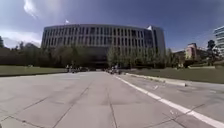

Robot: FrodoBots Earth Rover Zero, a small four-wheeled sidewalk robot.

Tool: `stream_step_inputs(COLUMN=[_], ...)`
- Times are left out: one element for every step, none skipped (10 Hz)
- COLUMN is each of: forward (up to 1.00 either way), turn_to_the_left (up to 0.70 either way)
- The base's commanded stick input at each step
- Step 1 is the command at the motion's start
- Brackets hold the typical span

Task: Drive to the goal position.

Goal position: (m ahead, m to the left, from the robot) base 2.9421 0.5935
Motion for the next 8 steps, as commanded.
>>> stream_step_inputs(forward=[0.50, 0.50, 0.50, 0.50, 0.50, 0.50, 0.50, 0.50], turn_to_the_left=[0.00, 0.00, 0.11, 0.35, 0.48, 0.42, 0.35, 0.29])
